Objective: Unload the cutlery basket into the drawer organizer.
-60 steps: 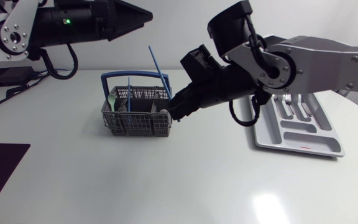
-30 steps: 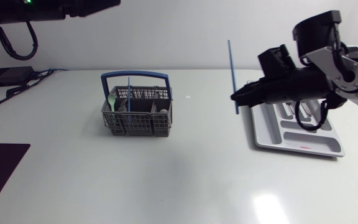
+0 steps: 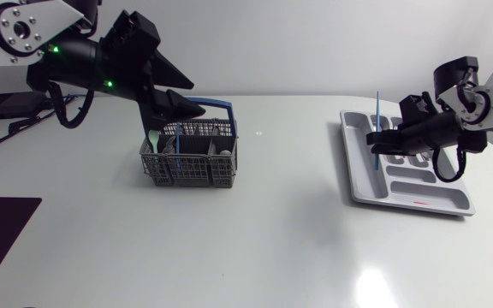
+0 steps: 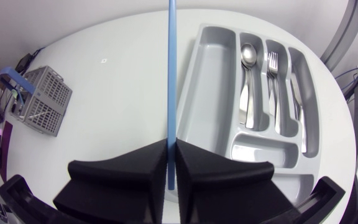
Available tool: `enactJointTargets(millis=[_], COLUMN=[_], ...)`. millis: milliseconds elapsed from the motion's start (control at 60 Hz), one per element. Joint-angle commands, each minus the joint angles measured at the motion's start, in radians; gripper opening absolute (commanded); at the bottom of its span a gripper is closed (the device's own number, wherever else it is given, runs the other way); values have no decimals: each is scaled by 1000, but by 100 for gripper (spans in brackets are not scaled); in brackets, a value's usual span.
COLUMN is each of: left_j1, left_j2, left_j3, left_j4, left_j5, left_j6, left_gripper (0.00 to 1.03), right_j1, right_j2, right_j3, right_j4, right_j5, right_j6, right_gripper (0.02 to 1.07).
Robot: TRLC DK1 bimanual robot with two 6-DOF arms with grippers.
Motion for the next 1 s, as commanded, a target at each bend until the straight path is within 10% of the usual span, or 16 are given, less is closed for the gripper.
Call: enactJointTargets(millis=[0,367,433,633,983], left_j1=[-19,-76,-78,-78,-67], left_j2=[36,144,167,240,402], left_j3=[-25,-52,-42,4,169], left_j4=[-27,-27,-25,-24,-104], left_j5=[-18,-139,-142,-144,-79], left_j6=[104,262,276,296,297], left_gripper=[82,82,80,75,42], right_j1=[-3,-23,-27,-10,44], right_j2=[74,352,384,398,289], right_j3=[53,245,271,268,173], right_j4=[-22,-117,-135,-160,-126], right_j5=[23,39,37,48,99], right_j6=[42,91,91,90,87], right_gripper=[14,17,25,97,102])
